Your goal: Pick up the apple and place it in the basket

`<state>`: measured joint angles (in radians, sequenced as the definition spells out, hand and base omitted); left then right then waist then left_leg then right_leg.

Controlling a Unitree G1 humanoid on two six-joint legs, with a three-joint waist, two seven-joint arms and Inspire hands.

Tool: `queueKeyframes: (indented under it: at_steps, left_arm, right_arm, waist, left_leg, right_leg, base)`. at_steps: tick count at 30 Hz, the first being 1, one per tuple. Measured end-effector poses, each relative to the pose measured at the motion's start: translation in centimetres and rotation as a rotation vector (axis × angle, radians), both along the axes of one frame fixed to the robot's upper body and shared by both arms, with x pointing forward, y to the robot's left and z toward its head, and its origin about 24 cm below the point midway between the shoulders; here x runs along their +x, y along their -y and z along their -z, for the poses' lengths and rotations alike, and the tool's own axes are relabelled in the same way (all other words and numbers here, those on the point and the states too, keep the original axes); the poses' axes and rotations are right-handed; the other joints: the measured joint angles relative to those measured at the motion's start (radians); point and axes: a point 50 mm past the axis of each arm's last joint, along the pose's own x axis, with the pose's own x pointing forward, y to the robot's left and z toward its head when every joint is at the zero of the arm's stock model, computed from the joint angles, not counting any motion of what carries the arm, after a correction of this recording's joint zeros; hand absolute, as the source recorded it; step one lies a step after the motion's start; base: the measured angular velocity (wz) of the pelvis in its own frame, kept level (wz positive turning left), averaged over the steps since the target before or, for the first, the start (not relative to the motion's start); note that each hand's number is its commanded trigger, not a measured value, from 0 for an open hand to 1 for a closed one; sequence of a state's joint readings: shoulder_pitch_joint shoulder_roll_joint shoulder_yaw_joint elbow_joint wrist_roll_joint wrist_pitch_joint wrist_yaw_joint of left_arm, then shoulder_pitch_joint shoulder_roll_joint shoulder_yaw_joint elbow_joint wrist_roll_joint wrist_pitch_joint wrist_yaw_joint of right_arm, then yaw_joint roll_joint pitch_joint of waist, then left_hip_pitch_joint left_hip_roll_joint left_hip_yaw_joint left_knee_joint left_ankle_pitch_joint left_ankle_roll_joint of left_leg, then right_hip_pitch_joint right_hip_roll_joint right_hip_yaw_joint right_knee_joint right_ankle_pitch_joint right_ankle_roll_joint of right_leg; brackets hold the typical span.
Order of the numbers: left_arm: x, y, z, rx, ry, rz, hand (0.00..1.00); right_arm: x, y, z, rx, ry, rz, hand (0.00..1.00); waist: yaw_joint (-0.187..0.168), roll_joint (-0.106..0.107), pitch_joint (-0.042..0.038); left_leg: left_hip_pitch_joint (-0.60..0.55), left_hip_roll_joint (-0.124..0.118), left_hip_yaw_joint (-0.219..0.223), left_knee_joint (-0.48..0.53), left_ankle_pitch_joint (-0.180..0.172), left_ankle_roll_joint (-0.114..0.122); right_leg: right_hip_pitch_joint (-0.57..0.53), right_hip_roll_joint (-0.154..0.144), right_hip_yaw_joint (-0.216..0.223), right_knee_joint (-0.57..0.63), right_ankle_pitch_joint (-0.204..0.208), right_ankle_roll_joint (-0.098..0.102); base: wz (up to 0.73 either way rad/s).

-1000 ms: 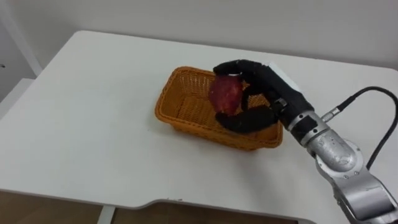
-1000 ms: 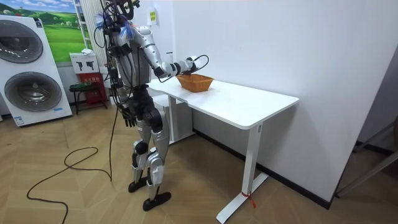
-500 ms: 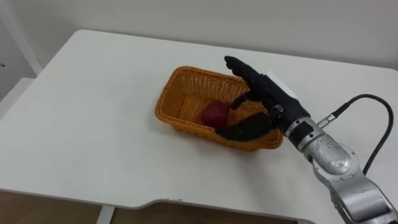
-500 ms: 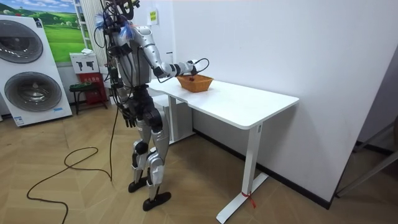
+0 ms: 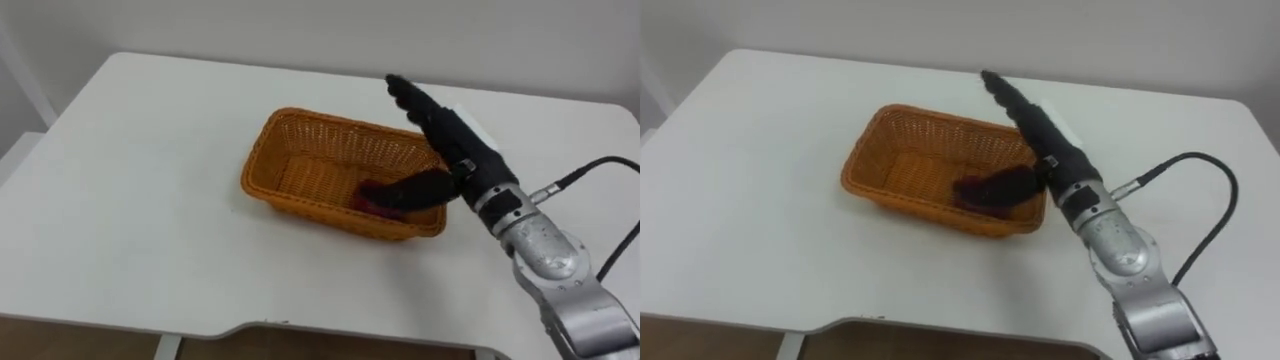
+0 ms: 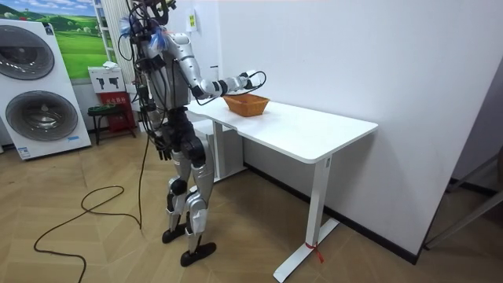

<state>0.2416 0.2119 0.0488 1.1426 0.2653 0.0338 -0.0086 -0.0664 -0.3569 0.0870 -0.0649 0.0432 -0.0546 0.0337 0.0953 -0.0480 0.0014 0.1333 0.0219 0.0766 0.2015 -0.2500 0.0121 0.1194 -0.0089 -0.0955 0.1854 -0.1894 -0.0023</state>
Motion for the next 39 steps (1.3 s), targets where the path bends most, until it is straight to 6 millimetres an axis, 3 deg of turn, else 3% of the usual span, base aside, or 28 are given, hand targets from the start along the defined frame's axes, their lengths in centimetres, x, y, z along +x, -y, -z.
queueKeyframes:
  at_steps: [2,7,11,13,17,19,20,24,25,28,33,39]
  left_arm:
    - [-0.6,-0.2,0.0,0.006,-0.007,-0.024,0.0]
    - [-3.0,-0.8,-0.3,0.055,-0.025,-0.114,0.0]
    - [-3.6,-1.2,-0.6,0.086,-0.018,-0.146,0.0]
    - [-3.6,-1.5,-0.7,0.119,-0.009,-0.156,0.0]
    - [-3.8,-1.6,-0.8,0.139,-0.01,-0.162,0.0]
    - [-3.8,-1.7,-0.8,0.161,-0.004,-0.174,0.0]
    - [-3.7,-1.6,-0.8,0.163,-0.003,-0.178,0.0]
    - [-3.8,-1.4,-0.7,0.164,-0.013,-0.19,0.0]
    - [-3.6,-1.4,-0.7,0.162,-0.01,-0.192,0.0]
    - [-3.5,-1.2,-0.6,0.153,-0.002,-0.217,0.0]
    - [-3.2,-1.2,-0.7,0.152,0.012,-0.222,0.0]
    - [-3.2,-0.6,-0.4,0.103,0.001,-0.219,0.0]
  right_arm:
    - [-0.1,1.3,-1.0,0.026,0.076,0.079,0.0]
    - [-2.1,7.3,-2.6,0.074,0.216,0.452,0.0]
    - [-4.1,11.2,-2.8,0.099,0.298,0.746,0.0]
    - [-5.8,13.9,-1.3,0.099,0.288,0.956,0.0]
    - [-8.5,16.8,1.3,0.082,0.23,1.229,0.0]
    - [-11.4,18.9,4.7,0.129,0.091,1.427,0.0]
    - [-12.2,19.1,5.5,0.143,0.06,1.471,0.0]
    - [-18.1,19.0,11.7,0.235,-0.243,1.692,0.0]
    - [-20.0,18.7,13.7,0.259,-0.358,1.751,0.0]
    - [-23.7,16.8,17.1,0.299,-0.584,1.837,0.0]
    - [-26.1,14.8,19.2,0.261,-0.767,1.829,0.0]
    - [-28.1,11.9,22.2,0.168,-1.104,1.53,0.0]
  waist:
    - [-0.013,0.0,-0.0002]
    - [-0.06,-0.001,-0.0033]
    - [-0.1,-0.005,-0.0058]
    - [-0.121,-0.01,-0.0052]
    - [-0.143,-0.008,-0.0012]
    - [-0.148,-0.014,-0.0082]
    - [-0.148,-0.012,-0.0089]
    - [-0.176,-0.008,-0.0082]
    - [-0.177,-0.008,-0.0084]
    - [-0.176,0.001,-0.0109]
    - [-0.174,0.018,-0.0085]
    - [-0.139,0.014,-0.0077]
  left_leg:
    - [0.005,0.0,0.002,-0.003,0.0,0.0]
    - [0.004,0.0,0.006,-0.004,0.0,0.0]
    - [0.007,0.0,0.01,-0.003,0.0,0.0]
    - [0.014,0.002,0.014,-0.004,0.0,0.0]
    - [0.014,0.004,0.038,-0.008,0.0,0.0]
    - [0.019,0.004,0.052,-0.016,0.0,0.0]
    - [0.018,0.004,0.054,-0.016,0.0,0.0]
    - [0.013,0.004,0.054,-0.02,0.0,0.0]
    - [0.013,0.004,0.054,-0.02,0.0,0.0]
    - [0.013,0.003,0.057,-0.023,0.0,0.0]
    - [0.017,0.002,0.058,-0.033,0.0,0.0]
    - [0.021,0.002,0.054,-0.032,0.0,0.0]
  right_leg:
    - [0.002,0.002,0.01,-0.002,0.0,0.0]
    - [-0.007,0.002,0.014,0.0,0.0,0.0]
    - [-0.011,0.003,0.014,0.0,0.0,0.0]
    - [-0.007,0.005,0.017,0.002,0.0,0.0]
    - [-0.014,0.009,0.045,0.003,0.0,0.001]
    - [-0.019,0.012,0.063,0.006,0.001,0.002]
    - [-0.018,0.012,0.064,0.009,0.001,0.002]
    - [-0.027,0.011,0.063,0.015,0.001,0.002]
    - [-0.028,0.011,0.064,0.017,0.001,0.002]
    - [-0.033,0.011,0.069,0.019,0.0,0.002]
    - [-0.037,0.011,0.074,0.018,-0.002,0.004]
    - [-0.031,0.01,0.067,0.002,-0.004,0.004]
  base:
    - [-0.04]
    - [-0.04]
    - [-0.01]
    - [-0.06]
    - [-0.2]
    - [-0.14]
    - [-0.14]
    - [-0.02]
    - [0.0]
    - [-0.06]
    - [-0.02]
    - [0.01]
